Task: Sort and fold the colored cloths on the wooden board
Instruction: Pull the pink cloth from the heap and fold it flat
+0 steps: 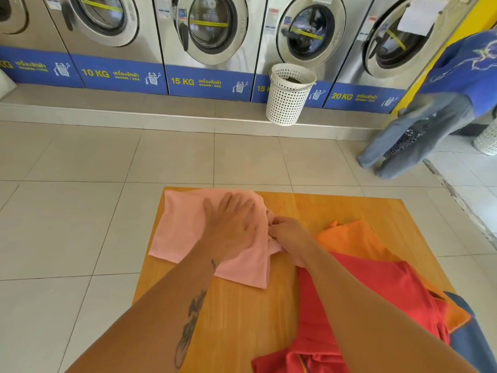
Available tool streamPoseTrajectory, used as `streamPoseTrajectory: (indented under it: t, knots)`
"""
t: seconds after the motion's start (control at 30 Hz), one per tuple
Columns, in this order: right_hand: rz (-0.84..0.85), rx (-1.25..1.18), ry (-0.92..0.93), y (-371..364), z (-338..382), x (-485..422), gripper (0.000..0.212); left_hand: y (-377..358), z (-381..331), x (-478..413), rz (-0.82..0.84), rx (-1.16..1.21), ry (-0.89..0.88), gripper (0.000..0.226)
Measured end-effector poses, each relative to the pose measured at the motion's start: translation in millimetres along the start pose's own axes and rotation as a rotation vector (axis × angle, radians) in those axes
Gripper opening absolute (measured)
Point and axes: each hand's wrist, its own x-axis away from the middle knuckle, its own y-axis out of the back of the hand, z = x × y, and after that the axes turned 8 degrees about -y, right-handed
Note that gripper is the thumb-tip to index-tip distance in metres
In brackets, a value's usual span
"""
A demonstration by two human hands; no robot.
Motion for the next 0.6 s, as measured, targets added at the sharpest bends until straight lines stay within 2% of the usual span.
streamPoseTrajectory:
  t: [0.2, 0.43, 0.53, 0.6]
  knots:
    - [-0.007, 0.057, 0.112, -13, -1, -5, 0.016, -22, 25, 16, -0.152, -0.085, -0.139, 0.056]
    - [-0.320, 0.053, 0.119, -10, 15, -13, 0.016, -20, 28, 26, -0.168, -0.067, -0.191, 0.059]
    - [-0.320, 0.139, 0.113, -13, 13, -15, 0.015, -19, 22, 30, -0.173, -0.041, -0.206, 0.058]
    - [-0.299, 0.144, 0.109, -13, 13, -16, 0.017, -13, 22, 31, -0.210, 0.071, -0.187, 0.055]
